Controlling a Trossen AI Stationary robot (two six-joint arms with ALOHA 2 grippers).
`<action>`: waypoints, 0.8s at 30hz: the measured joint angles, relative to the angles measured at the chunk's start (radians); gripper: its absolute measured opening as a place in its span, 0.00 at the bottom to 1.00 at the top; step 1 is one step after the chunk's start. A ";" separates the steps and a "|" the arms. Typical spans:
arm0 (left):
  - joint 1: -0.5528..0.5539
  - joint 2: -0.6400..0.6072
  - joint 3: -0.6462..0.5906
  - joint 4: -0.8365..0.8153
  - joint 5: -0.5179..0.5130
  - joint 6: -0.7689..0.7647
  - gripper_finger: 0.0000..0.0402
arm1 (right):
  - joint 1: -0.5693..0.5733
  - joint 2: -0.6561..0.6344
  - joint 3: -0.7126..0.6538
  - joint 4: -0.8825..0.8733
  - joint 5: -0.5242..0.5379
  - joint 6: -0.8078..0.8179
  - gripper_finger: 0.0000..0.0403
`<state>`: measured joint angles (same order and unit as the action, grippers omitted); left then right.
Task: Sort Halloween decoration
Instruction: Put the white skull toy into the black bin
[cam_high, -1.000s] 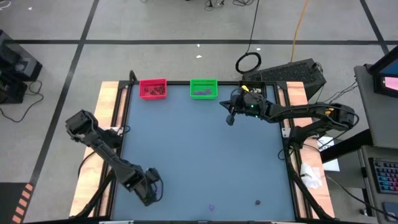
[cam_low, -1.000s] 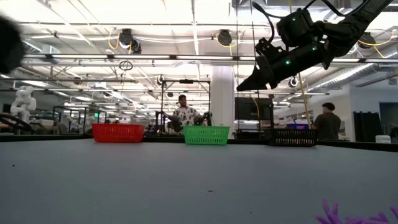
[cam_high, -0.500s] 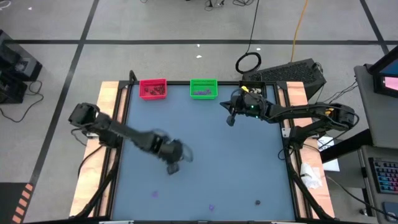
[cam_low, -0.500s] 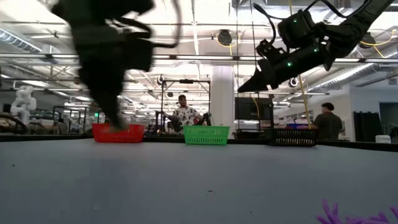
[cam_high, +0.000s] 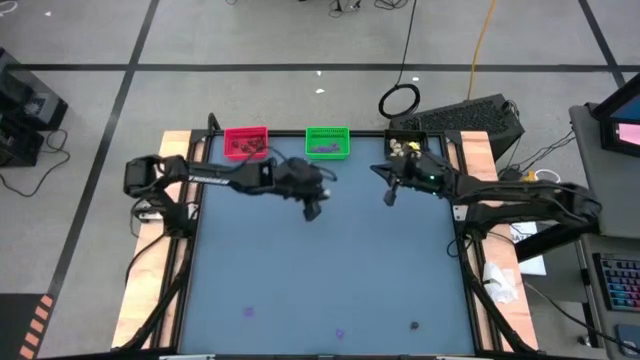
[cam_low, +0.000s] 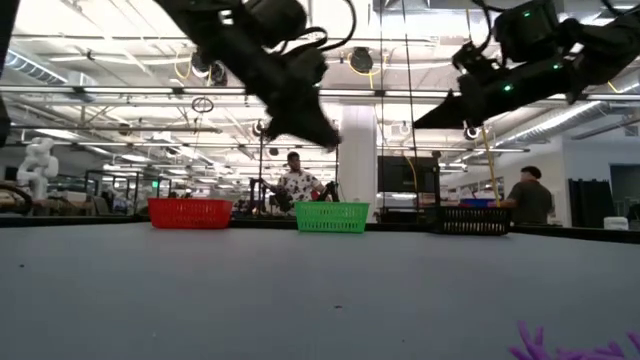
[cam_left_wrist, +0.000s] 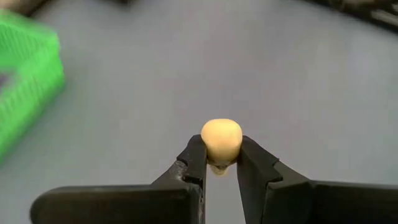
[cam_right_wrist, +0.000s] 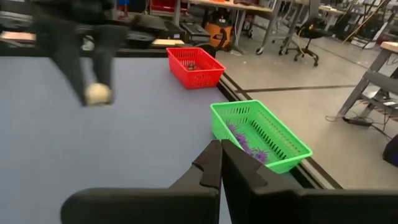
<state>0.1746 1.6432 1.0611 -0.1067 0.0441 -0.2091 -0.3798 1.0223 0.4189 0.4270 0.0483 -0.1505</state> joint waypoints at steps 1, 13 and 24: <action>0.010 0.018 0.033 0.004 0.000 0.025 0.12 | 0.000 -0.025 -0.005 -0.014 0.000 0.000 0.00; 0.102 0.331 0.443 0.025 0.005 0.142 0.12 | 0.007 -0.255 -0.022 -0.185 0.000 0.033 0.00; 0.133 0.593 0.746 0.076 0.010 0.137 0.12 | 0.050 -0.320 -0.022 -0.240 0.002 0.013 0.00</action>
<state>0.3078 2.2363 1.8069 -0.0306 0.0541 -0.0719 -0.3298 0.7023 0.3973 0.1870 0.0498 -0.1379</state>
